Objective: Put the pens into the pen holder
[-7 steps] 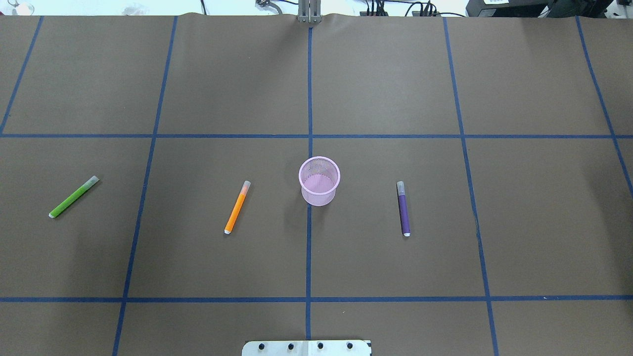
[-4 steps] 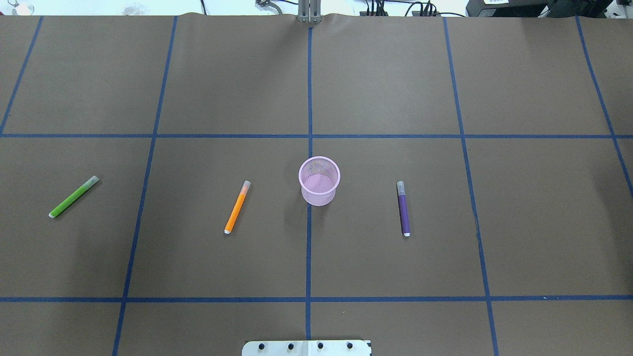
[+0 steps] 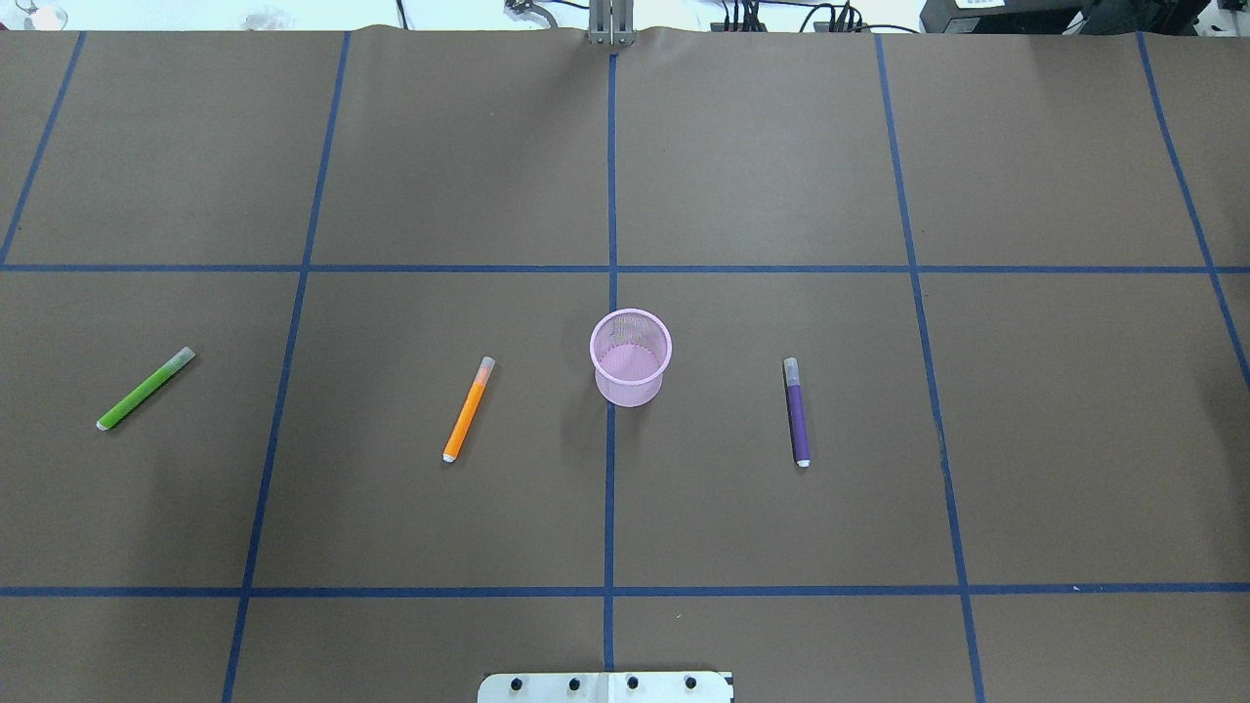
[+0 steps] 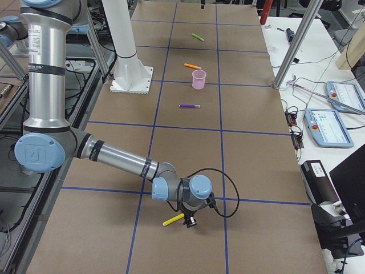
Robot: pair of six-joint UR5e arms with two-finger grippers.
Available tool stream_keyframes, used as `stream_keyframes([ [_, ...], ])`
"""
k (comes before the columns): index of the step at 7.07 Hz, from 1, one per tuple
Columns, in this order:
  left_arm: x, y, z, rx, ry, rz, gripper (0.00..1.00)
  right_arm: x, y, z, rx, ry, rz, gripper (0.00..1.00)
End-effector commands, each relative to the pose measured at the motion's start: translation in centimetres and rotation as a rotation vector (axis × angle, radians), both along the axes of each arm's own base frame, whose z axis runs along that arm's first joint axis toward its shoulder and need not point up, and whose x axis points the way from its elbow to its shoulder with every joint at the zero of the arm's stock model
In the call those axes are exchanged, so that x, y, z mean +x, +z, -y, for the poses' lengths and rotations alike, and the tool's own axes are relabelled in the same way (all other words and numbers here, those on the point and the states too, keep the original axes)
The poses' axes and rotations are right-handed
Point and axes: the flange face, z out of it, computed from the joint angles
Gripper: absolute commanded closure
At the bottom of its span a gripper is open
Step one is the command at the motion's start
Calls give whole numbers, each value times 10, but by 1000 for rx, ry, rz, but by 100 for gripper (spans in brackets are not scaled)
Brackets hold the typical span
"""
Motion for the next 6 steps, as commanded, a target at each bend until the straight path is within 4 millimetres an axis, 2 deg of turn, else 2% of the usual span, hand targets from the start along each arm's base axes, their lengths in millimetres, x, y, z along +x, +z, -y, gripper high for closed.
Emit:
stream_keyframes([
  [1, 0, 0, 0, 2, 0, 0, 0, -2, 3, -4, -6, -8, 0, 40],
  [4, 0, 2, 0, -3, 0, 1, 0, -9, 4, -7, -10, -23, 2, 40],
  [6, 0, 4, 0, -5, 1, 2, 0, -9, 5, -8, -11, -26, 2, 53],
])
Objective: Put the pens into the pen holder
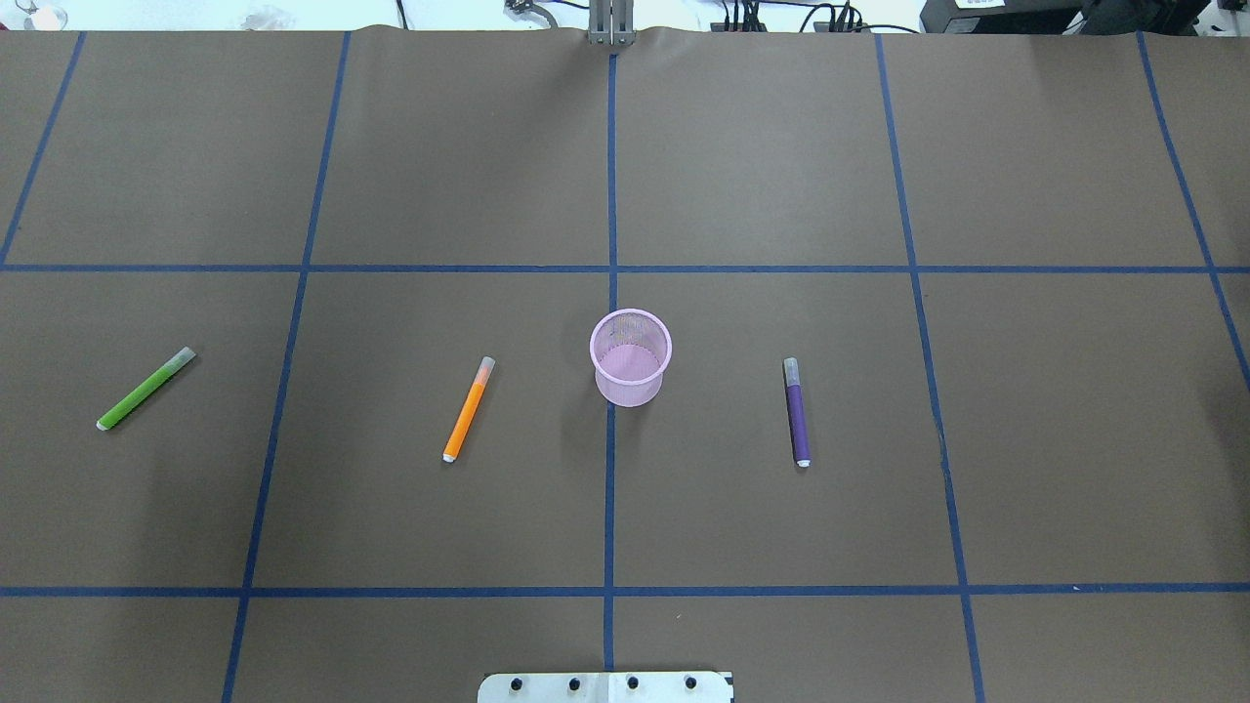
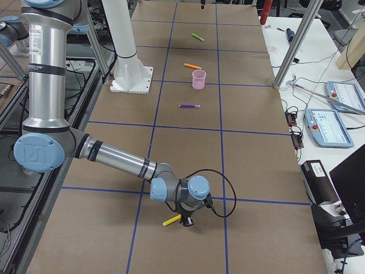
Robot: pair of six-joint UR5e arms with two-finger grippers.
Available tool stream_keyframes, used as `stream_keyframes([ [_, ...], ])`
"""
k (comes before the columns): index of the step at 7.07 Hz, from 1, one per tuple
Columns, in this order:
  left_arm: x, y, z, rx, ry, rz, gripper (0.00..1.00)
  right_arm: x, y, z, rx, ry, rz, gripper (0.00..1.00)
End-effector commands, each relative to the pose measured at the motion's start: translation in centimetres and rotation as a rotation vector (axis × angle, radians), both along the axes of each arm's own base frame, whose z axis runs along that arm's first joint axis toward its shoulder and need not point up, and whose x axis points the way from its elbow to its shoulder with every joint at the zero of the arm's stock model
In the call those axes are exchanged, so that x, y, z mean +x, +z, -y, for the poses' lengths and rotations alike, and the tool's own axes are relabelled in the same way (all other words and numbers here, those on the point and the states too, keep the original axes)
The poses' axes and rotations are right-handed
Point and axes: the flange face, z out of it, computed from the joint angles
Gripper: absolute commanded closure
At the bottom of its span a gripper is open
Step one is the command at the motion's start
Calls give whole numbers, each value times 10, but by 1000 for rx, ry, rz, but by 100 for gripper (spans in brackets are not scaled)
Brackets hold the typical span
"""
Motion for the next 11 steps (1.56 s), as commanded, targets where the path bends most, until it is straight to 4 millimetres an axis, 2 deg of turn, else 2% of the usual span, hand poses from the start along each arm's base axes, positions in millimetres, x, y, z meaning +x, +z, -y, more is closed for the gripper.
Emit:
stream_keyframes([
  [1, 0, 1, 0, -3, -1, 0, 0, 0, 2, -3, -5, -1, -1, 57],
  [3, 0, 1, 0, -3, -1, 0, 0, 0, 5, -7, -12, -2, -3, 57],
  [4, 0, 0, 0, -1, -1, 0, 0, 1, 5, -7, -12, 0, -3, 63],
  [5, 0, 0, 0, -1, -1, 0, 0, 1, 7, -8, -16, -3, -3, 76],
  [6, 0, 0, 0, -1, -1, 0, 0, 1, 8, -9, -18, 0, -4, 100],
  [7, 0, 0, 0, -1, -1, 0, 0, 1, 7, -8, -17, 0, -2, 100],
  [8, 0, 0, 0, 1, 0, 0, 0, -2, -13, 0, -15, 17, 30, 100],
  [9, 6, -13, 8, 45, 10, -10, 1, -9, -51, 11, -24, 49, 105, 100],
  [10, 17, -29, 15, 90, 22, -26, 1, -4, -99, 27, -44, 192, 106, 100],
  [11, 41, -42, 22, 73, 19, -34, 0, -7, -160, 48, -37, 341, 97, 100],
])
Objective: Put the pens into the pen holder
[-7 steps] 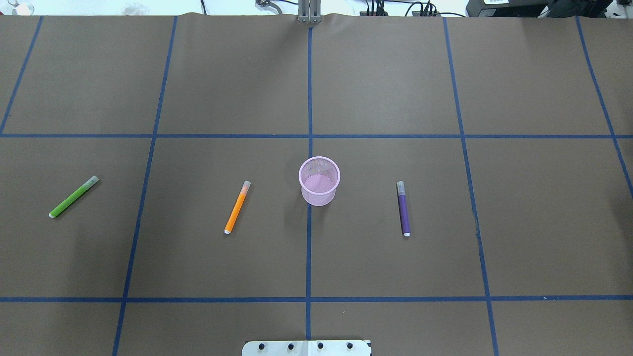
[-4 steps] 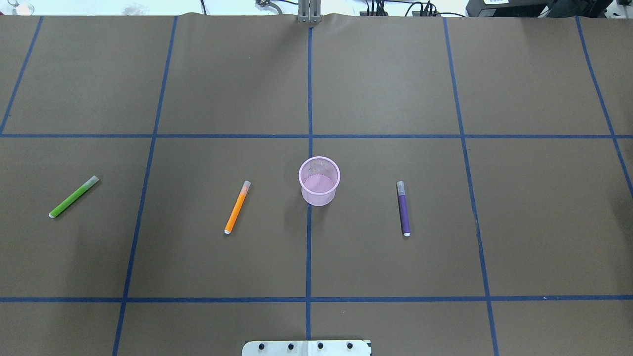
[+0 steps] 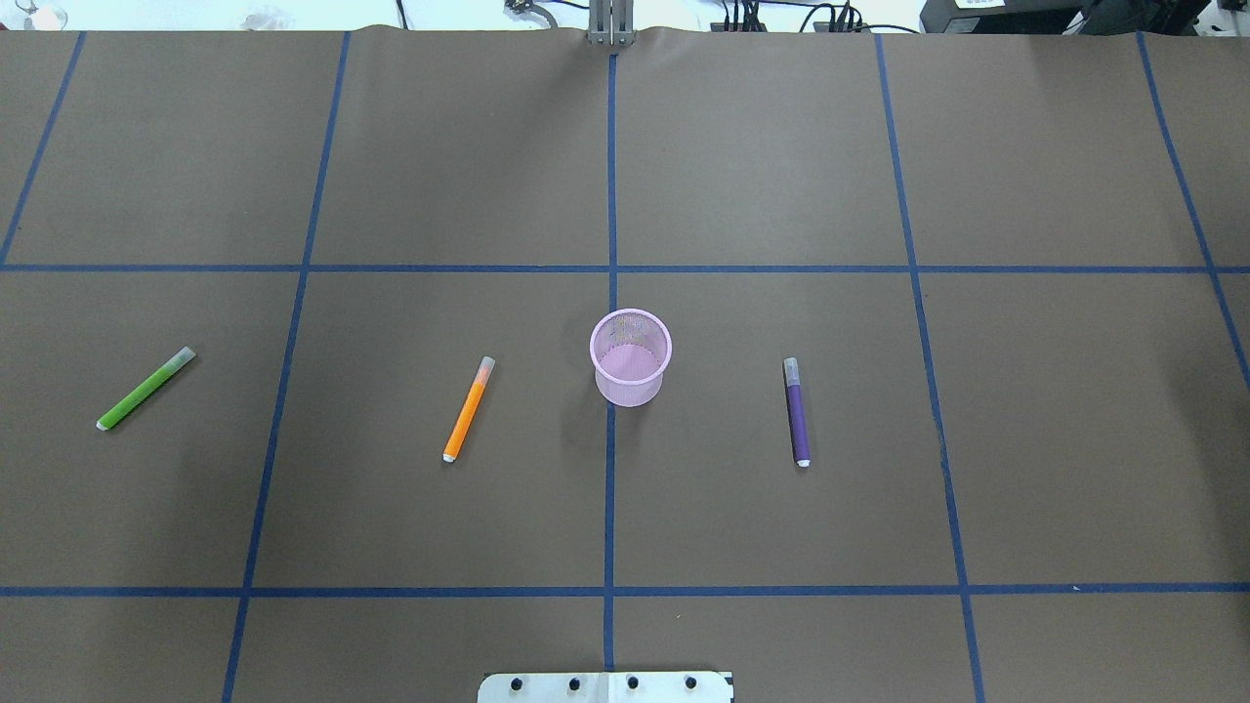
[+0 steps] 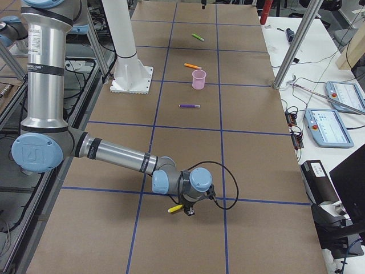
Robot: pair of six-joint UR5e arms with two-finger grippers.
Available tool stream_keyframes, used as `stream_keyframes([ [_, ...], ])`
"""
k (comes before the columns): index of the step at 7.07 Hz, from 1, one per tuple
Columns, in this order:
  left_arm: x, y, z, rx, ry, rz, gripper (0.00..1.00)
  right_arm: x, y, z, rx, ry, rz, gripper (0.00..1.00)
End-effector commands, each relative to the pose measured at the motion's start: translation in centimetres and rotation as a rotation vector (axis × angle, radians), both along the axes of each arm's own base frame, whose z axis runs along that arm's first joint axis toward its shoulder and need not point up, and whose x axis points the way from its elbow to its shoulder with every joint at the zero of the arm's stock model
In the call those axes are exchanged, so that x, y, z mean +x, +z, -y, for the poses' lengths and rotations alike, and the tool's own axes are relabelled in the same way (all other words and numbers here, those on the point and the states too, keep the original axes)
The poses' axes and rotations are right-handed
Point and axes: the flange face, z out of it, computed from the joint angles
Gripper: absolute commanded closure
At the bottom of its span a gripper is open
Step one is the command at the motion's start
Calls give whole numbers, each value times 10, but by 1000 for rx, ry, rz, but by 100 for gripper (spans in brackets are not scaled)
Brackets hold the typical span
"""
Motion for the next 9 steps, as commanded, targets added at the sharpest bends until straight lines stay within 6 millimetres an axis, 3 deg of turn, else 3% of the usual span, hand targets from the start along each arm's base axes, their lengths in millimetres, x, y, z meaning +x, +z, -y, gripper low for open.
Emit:
stream_keyframes([
  [1, 56, -36, 17, 18, 10, 1, 0, -1, -126, 40, 8, 328, 5, 100],
  [2, 94, -53, 24, 32, -19, 56, 1, -23, -193, 63, -3, 494, 58, 100],
  [3, 119, -51, 22, 57, -8, 105, 1, -65, -256, 82, -38, 599, 100, 100],
  [5, 131, -51, 21, 65, 18, 109, 1, -182, -373, 91, -91, 802, 176, 100],
  [6, 132, -45, 22, 60, 23, 117, 2, -227, -438, 83, -132, 853, 187, 100],
  [7, 134, -36, 22, 122, 90, 135, 4, -285, -498, 58, -124, 901, 127, 100],
  [8, 136, -23, 24, 175, 154, 155, 5, -347, -544, 28, -118, 956, 119, 100],
  [9, 137, -16, 26, 183, 174, 163, 5, -384, -566, 12, -126, 1018, 145, 100],
])
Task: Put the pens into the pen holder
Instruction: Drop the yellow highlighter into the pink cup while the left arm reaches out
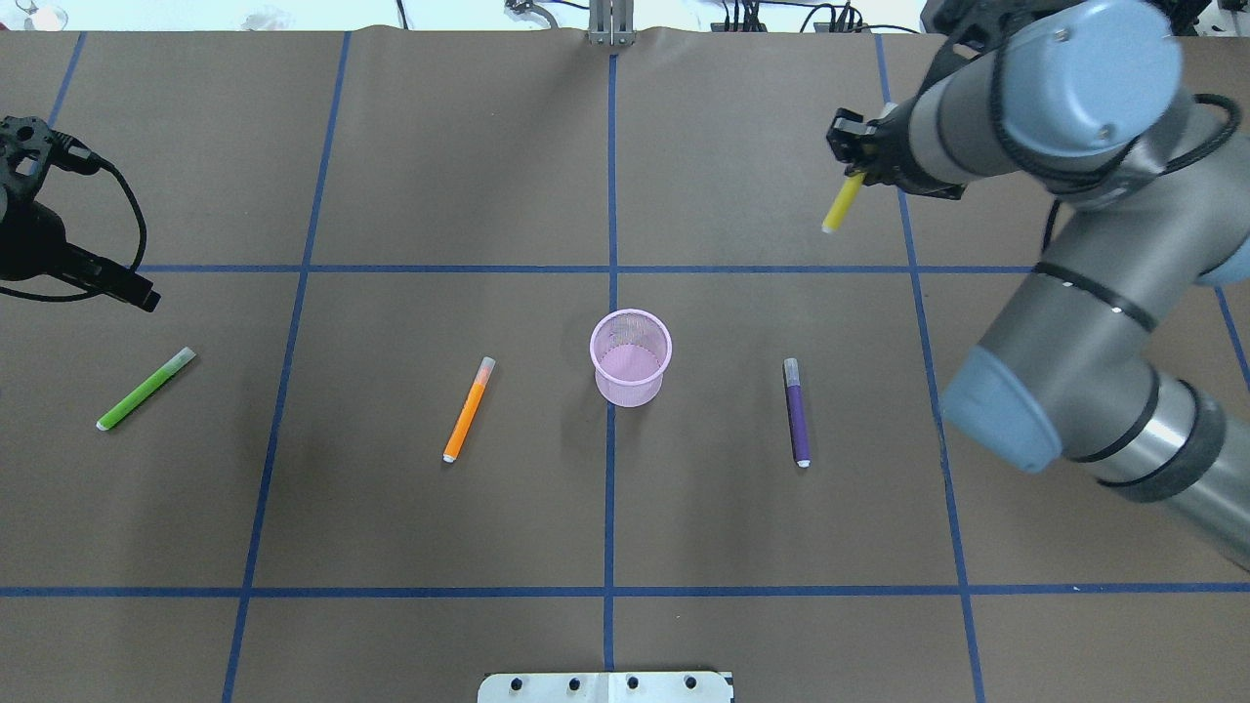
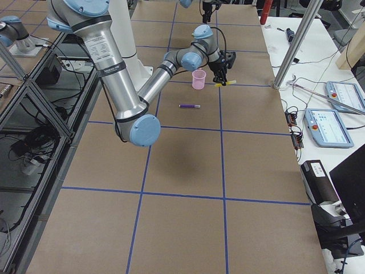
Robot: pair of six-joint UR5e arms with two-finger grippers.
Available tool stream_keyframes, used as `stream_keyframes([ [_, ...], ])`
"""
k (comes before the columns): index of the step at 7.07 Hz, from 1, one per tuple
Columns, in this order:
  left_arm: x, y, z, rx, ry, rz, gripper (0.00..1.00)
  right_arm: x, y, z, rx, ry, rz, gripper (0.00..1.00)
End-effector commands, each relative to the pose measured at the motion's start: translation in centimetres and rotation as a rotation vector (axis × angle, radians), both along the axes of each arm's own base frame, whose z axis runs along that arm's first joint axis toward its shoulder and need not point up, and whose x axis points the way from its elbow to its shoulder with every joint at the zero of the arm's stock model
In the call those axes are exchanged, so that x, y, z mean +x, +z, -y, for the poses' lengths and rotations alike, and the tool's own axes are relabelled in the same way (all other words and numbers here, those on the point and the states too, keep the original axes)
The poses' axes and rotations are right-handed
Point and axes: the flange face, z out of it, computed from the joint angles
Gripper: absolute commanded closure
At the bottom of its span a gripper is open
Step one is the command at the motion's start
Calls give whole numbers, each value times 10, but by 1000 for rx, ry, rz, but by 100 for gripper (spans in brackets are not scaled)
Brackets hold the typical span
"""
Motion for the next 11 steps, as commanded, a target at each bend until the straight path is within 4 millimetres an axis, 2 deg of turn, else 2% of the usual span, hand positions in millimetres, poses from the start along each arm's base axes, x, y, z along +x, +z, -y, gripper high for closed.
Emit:
stream_keyframes([
  [1, 2, 14, 3, 25, 47, 19, 5, -94, -57, -46, 1, 119, 31, 100],
  [2, 3, 17, 4, 21, 47, 22, 5, -131, -75, -59, 15, 139, 38, 100],
  [4, 3, 20, 4, 20, 50, 24, 5, -174, -62, -80, 55, 141, -26, 100],
  [5, 4, 20, 4, 22, 53, 24, 4, -176, -69, -84, 59, 137, -18, 100],
  [7, 2, 26, 8, 31, 31, 61, 4, -197, -59, -109, 70, 102, -38, 100],
  [8, 3, 29, 8, 27, 33, 64, 4, -200, -54, -114, 69, 93, -46, 94],
  [9, 7, 32, 8, 21, 39, 67, 4, -201, -51, -116, 70, 88, -50, 34],
  [10, 9, 40, 6, 23, 57, 78, 4, -200, -50, -117, 74, 83, -54, 2],
  [11, 9, 44, 5, 56, 87, 99, 4, -185, -46, -121, 80, 80, -41, 1],
])
